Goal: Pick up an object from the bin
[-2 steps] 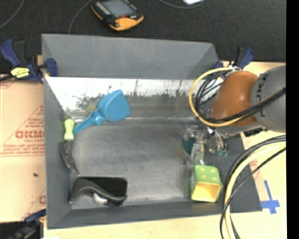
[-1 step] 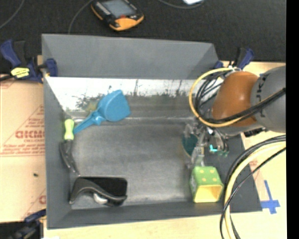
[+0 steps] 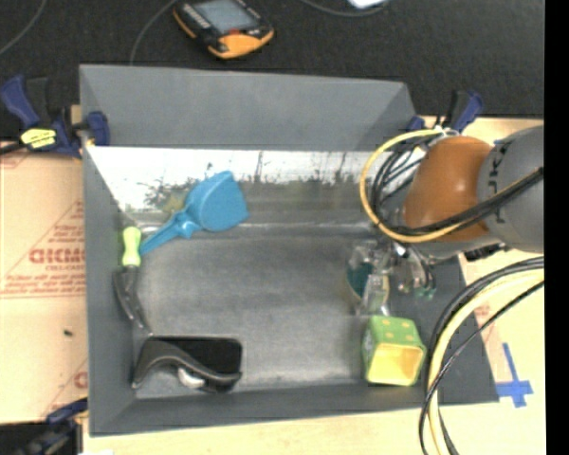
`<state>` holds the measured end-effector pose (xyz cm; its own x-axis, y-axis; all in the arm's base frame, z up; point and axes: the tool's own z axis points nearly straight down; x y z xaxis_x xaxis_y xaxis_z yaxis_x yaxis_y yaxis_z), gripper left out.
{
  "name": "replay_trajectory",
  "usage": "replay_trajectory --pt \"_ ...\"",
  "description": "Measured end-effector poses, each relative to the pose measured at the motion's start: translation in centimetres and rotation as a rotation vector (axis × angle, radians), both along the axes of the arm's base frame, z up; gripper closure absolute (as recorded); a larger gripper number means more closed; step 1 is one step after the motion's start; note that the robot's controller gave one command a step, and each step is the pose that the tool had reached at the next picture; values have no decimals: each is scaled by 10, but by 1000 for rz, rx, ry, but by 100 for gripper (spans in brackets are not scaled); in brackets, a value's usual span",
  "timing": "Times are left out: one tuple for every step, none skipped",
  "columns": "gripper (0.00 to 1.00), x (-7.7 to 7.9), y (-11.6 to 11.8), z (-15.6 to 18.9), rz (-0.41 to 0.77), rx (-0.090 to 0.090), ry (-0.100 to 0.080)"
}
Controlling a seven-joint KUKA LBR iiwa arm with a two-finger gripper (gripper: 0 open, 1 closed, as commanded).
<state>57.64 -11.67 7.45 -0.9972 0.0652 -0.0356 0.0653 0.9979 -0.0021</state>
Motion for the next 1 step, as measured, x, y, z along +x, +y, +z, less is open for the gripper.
replay_trajectory --pt "100 -24 -18 126 3 -4 -11"
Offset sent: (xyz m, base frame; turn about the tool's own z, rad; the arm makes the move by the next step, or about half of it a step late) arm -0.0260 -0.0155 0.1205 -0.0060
